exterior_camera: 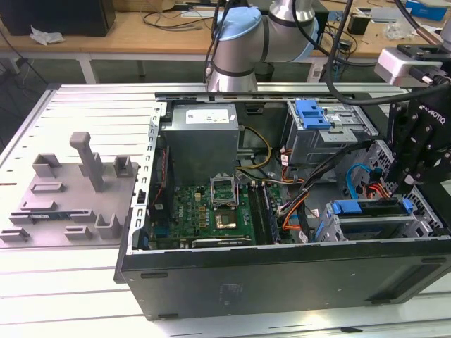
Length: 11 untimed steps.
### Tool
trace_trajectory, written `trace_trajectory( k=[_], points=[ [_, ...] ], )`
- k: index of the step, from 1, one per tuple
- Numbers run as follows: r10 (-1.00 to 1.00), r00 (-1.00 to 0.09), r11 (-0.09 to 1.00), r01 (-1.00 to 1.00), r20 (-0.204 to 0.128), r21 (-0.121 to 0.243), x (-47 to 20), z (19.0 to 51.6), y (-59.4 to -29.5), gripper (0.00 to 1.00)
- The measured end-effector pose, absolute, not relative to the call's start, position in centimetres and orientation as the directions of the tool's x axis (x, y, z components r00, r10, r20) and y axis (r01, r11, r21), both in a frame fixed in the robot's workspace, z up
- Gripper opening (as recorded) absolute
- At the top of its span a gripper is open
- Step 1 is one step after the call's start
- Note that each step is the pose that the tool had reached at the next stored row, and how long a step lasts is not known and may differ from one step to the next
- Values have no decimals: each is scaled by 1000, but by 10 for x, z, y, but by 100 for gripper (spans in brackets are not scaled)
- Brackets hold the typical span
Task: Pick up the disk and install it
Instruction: 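Insert the second disk wire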
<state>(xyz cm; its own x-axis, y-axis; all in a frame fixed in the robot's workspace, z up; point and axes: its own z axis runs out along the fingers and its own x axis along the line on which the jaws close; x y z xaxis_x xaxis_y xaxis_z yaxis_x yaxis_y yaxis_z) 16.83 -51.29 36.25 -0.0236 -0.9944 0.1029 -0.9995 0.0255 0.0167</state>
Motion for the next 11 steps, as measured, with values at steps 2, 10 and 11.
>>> trace_trajectory(
  k=[2, 10, 11],
  points=[
    [-994, -24, 26, -1000, 103, 17, 168, 362, -513, 30],
    [-979, -24, 27, -1000, 203, 15, 169, 363, -491, 30],
    [-973, -23, 28, -999, 230, 16, 169, 363, -485, 30]
  ],
)
